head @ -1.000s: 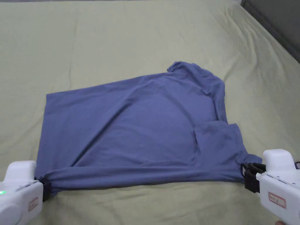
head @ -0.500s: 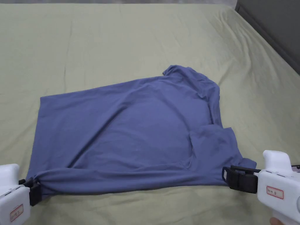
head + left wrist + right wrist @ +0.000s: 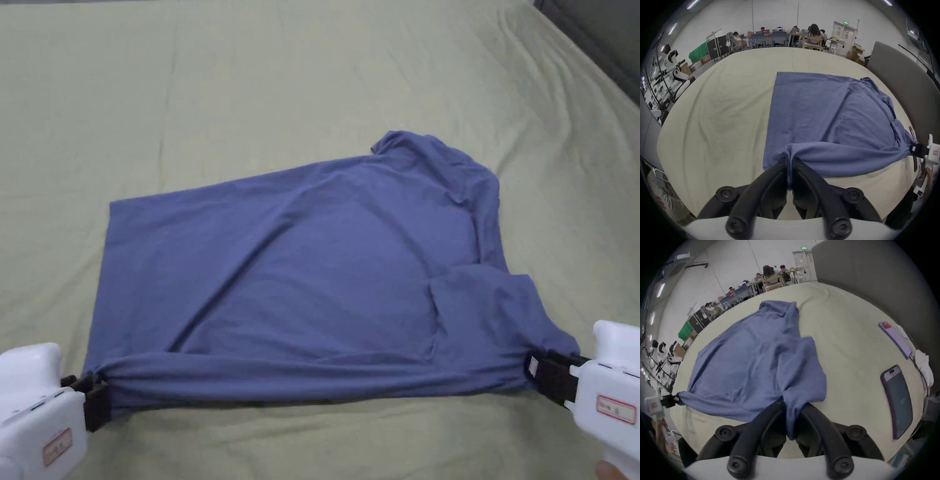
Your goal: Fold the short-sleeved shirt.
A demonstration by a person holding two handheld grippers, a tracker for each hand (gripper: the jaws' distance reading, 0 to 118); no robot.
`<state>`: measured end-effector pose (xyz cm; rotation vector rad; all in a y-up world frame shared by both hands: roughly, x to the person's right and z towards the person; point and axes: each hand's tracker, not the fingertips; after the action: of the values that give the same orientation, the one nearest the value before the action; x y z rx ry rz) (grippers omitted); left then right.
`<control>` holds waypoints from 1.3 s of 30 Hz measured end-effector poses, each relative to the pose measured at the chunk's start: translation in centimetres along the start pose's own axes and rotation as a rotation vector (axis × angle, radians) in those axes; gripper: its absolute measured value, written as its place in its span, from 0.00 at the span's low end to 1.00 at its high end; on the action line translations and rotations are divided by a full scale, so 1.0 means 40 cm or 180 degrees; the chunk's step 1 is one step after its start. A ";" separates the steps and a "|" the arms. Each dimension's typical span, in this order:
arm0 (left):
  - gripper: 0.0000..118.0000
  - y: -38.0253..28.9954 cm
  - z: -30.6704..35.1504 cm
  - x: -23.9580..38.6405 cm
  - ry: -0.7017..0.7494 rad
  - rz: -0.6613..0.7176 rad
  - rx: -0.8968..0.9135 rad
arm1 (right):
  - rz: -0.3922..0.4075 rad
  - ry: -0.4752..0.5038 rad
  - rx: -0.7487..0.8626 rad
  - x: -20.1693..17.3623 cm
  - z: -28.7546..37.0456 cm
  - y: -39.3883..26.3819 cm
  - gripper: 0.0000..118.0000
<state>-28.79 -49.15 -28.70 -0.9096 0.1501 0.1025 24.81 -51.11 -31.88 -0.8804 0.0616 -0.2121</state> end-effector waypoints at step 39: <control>0.62 0.229 -0.094 -0.023 0.0145 -0.0276 0.0336 | 0.0837 -0.0008 0.0266 -0.102 -0.175 0.320 0.90</control>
<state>-31.42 -46.58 -37.94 -0.8122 0.1567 -0.0067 21.88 -47.66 -46.34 -0.7807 0.1639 0.0319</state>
